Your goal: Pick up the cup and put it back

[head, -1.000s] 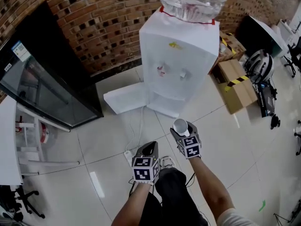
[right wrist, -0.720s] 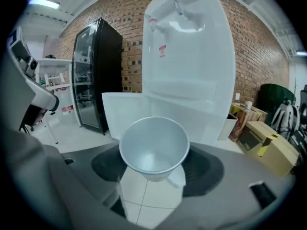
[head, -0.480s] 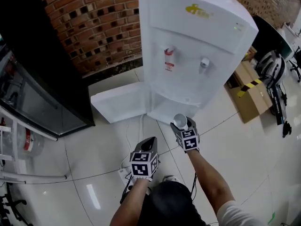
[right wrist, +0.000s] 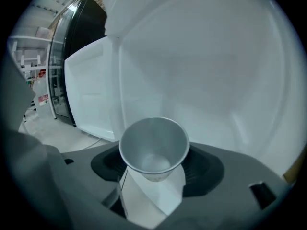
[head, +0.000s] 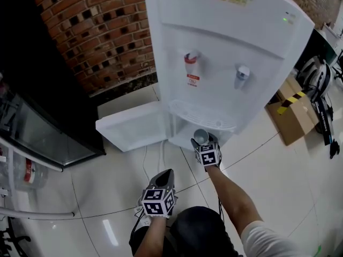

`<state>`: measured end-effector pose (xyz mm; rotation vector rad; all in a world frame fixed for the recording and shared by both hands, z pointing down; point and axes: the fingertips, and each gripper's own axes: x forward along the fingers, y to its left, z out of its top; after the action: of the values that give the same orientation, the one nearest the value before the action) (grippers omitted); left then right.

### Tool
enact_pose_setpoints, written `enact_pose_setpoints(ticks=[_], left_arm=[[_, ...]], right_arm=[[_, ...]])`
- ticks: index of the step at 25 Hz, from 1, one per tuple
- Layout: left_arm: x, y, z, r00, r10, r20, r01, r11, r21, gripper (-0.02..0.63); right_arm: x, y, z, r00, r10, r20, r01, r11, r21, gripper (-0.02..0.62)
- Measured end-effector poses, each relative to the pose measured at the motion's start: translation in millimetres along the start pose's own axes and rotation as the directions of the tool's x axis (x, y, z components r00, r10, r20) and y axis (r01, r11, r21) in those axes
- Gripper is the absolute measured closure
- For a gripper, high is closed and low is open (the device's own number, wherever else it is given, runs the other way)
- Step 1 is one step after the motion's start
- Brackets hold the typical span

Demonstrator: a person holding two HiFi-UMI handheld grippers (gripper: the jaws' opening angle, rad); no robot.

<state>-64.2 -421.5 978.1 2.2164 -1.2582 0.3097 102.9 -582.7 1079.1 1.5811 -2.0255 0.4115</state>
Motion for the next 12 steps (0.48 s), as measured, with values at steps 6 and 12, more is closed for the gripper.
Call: enact_pose_setpoints(ticks=[6, 12], left_arm=[[4.0, 22.0, -12.0, 0.999, 0.052, -0.006, -0.053, 0.997, -0.055, 0.606], [2.0, 33.7, -13.2, 0.997, 0.083, -0.003, -0.083, 0.993, -0.081, 0.606]], right_arm=[[34.1, -11.4, 1.7, 1.0, -0.016, -0.022, 0.017, 1.0, 0.022, 0.262], [47.8, -13.8, -4.5, 0.999, -0.013, -0.034, 0.014, 0.999, 0.034, 0.256]])
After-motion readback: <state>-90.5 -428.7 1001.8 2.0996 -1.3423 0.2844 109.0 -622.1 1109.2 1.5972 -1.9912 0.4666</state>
